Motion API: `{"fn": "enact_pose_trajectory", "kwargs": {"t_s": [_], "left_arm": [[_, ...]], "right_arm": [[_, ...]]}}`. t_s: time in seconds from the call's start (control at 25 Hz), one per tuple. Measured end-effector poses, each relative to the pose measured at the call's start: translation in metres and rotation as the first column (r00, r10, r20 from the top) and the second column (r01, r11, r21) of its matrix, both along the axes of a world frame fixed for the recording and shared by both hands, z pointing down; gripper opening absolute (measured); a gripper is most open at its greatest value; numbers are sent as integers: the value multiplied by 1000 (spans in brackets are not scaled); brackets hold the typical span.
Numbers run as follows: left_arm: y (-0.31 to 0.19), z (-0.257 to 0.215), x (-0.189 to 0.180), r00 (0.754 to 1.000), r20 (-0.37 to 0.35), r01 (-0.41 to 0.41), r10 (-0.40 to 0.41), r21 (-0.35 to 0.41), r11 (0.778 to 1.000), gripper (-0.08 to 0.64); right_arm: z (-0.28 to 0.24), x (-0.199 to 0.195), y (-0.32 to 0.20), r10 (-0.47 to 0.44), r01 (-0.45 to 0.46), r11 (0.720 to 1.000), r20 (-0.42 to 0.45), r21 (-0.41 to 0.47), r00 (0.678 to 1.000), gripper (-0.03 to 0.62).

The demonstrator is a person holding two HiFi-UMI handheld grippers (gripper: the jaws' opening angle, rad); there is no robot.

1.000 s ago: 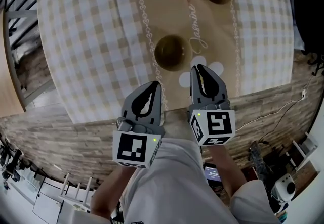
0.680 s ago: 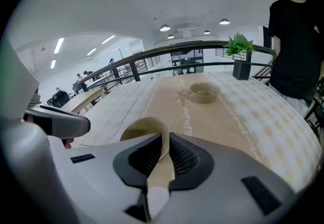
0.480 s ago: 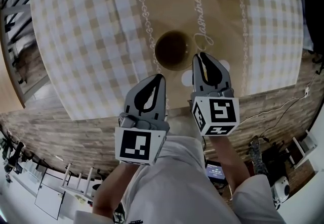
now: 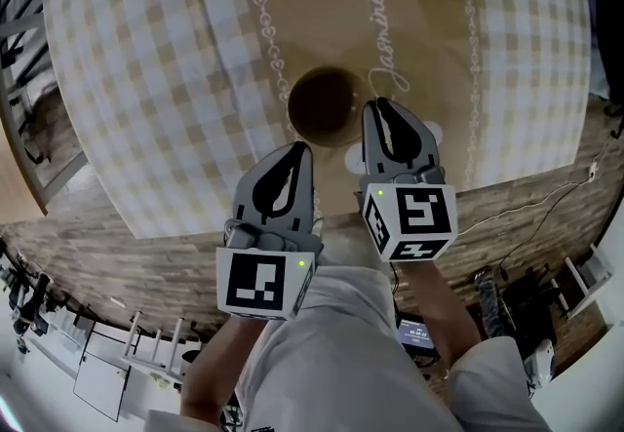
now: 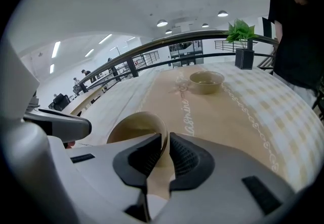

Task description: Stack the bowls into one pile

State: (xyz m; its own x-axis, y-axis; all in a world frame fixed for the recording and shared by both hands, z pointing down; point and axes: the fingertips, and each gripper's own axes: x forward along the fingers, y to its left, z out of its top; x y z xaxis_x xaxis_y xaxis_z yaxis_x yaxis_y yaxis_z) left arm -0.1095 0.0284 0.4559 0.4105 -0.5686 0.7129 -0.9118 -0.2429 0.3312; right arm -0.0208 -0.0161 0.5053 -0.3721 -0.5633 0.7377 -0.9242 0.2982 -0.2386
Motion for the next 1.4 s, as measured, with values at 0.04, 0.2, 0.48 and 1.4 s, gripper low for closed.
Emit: {"fn": "enact_pose_trajectory", "kwargs": {"t_s": [0.04,0.2,0.48,1.4], "left_arm": [[-4,0,0,1000,-7,19,-19,10,1000,18],[-12,0,-1,999,-14,33,-33,25,999,18],[-4,6,-7,1000,20,-23,24,-37,999,18],[-29,-32,-9,999,-4,-49,49,73,996,18]], "right_arm": [[1,-1,-1,-2,2,1000,1,-4,1000,41],[7,-6,-3,-15,15,1000,-2,-23,1000,41],[6,-10,-7,-14,15,1000,15,-27,1000,41],[-42,-5,-22,55,-57,998,120,12,991,40]]}}
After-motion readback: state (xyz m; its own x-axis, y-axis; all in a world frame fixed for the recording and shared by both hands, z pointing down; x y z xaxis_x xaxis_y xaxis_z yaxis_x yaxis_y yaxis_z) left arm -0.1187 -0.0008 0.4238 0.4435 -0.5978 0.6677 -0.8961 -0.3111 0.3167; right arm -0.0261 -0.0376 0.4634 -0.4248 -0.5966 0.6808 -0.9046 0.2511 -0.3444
